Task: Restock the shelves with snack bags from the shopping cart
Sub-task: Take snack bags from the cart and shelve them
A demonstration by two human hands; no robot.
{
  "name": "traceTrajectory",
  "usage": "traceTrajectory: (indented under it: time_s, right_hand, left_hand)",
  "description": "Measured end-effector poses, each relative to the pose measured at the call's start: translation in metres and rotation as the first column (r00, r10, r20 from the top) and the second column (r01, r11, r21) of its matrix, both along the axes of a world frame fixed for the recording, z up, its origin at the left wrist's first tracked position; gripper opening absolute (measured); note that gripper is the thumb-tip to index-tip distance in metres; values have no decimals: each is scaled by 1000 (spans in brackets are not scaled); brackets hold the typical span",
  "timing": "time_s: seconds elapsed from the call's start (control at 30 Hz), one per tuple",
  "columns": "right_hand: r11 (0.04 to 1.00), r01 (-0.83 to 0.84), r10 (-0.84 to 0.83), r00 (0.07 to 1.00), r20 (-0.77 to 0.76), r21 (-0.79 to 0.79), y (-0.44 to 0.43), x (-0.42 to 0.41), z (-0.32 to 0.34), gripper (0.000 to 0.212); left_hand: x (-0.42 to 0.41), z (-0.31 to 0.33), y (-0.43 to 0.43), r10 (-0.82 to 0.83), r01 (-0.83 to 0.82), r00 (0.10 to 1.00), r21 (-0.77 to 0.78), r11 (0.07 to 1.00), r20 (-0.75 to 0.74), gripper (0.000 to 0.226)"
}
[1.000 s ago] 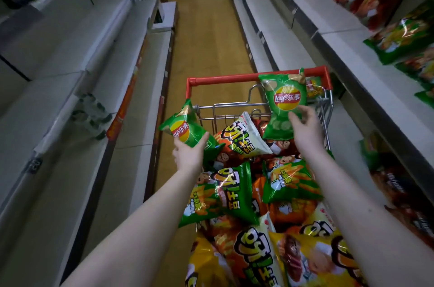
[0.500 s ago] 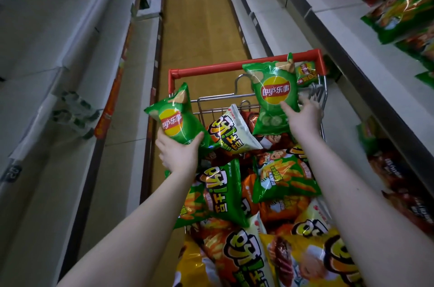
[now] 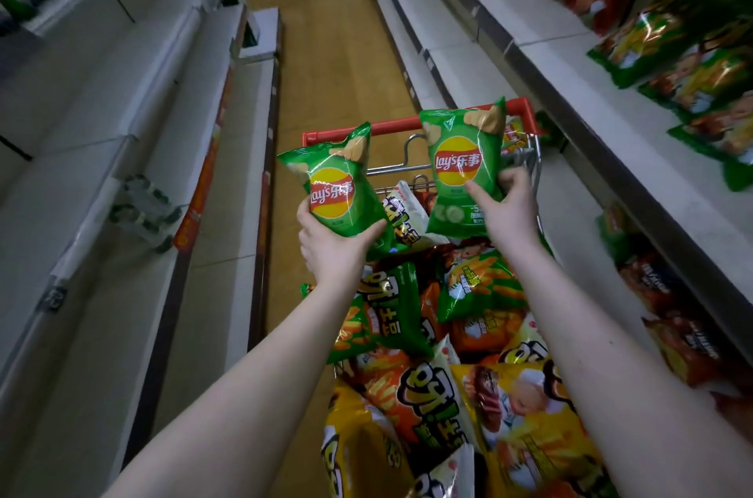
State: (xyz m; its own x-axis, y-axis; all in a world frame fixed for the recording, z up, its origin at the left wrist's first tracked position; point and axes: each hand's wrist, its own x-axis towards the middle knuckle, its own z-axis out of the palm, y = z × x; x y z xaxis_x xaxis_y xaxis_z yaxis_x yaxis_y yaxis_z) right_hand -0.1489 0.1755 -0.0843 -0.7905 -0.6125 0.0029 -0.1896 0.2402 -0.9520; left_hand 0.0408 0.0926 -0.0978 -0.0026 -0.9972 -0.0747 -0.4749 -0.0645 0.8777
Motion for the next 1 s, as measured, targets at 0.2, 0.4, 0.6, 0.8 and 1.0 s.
traceTrajectory:
  time_s: [0.2, 0.4, 0.6, 0.8, 1.0]
  right_hand:
    - [999, 22, -22, 1000, -15, -50, 31, 43, 32, 36]
    - [985, 116, -124, 990, -63, -126, 77, 106, 65, 58]
    - [964, 238, -253, 958, -134, -118, 154, 165, 84, 73]
    - [907, 407, -420, 890, -177, -108, 249, 203, 99, 67]
    - [827, 534, -560, 808, -183, -174, 337, 219, 113, 58]
  left_hand:
    - [23, 30, 26, -13, 17, 995, 31, 999, -101, 93]
    - [60, 63, 53, -110, 123, 937, 20, 992, -331, 76]
    - [98, 89, 101, -307, 329, 863, -17, 944, -401, 105]
    - [104, 105, 168, -558, 596, 715, -50, 802, -421, 92]
    - [89, 117, 241, -686, 769, 529, -59, 636, -500, 99]
